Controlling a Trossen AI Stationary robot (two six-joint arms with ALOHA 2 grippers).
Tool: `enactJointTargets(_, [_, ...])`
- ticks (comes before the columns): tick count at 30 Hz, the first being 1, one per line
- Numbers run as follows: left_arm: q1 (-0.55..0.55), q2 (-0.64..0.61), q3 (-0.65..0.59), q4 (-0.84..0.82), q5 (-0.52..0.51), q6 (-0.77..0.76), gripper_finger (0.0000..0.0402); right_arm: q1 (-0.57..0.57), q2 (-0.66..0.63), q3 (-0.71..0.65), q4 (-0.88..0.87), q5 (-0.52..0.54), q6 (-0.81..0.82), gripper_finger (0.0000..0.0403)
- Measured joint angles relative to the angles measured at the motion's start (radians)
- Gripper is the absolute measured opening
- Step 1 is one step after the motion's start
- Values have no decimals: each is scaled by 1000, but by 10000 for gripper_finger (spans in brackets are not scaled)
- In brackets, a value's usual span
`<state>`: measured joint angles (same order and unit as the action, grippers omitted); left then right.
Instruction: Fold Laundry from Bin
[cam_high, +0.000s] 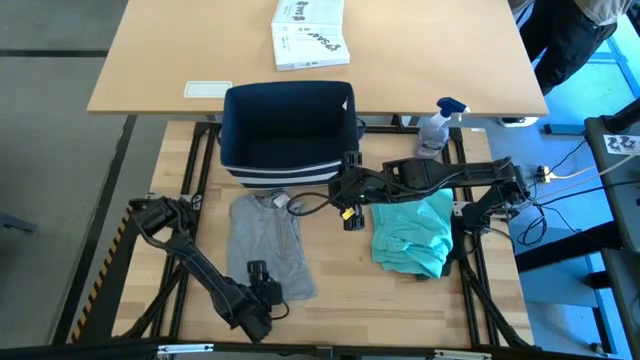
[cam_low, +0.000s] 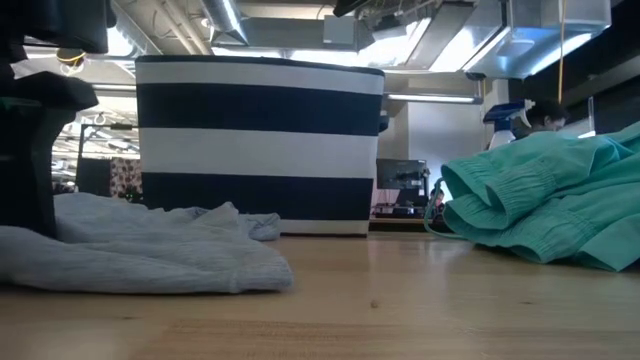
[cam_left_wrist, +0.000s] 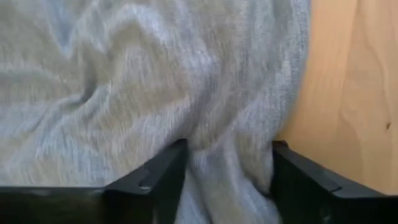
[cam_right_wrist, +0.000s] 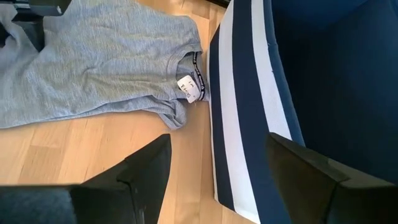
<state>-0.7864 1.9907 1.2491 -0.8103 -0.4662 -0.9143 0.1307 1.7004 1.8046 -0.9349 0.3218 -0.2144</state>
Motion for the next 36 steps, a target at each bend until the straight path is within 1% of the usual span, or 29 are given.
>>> enactJointTargets(3, [-2,1,-1,21,-2,47,158,1,0,0,-6,-4,1,257])
enactJointTargets(4, [-5,1,-1,31,-3,56,137,1,0,0,-8,-23,1,257])
enactJointTargets(8, [-12,2,-2,72,10,60,37,1,-1,0,-8,-137,19,257])
enactJointTargets(9, [-14,2,-2,81,14,59,20,1,5,1,-7,-168,28,257])
enactJointTargets(10, [-18,2,-2,91,14,59,13,1,9,2,-5,-196,36,257])
enactJointTargets(13, [-42,2,16,108,34,118,8,1,40,2,-6,-269,67,257])
enactJointTargets(19, [-147,2,99,118,115,405,4,1,168,2,-3,-372,88,257])
enactJointTargets(21, [-188,2,109,116,118,453,3,1,223,2,15,-393,70,257])
enactJointTargets(25, [-241,2,110,102,132,446,2,1,370,1,79,-394,23,257])
enactJointTargets(28, [-265,2,110,104,144,407,2,-3,467,0,154,-406,53,257])
enactJointTargets(29, [-271,2,110,105,144,393,2,-11,495,0,188,-429,77,257])
enactJointTargets(32, [-285,2,110,108,147,370,2,-52,554,-1,311,-577,187,257])
enactJointTargets(34, [-292,2,111,112,149,367,2,-86,575,-1,388,-657,264,257])
enactJointTargets(36, [-297,0,111,117,168,367,2,-112,590,0,466,-702,330,257])
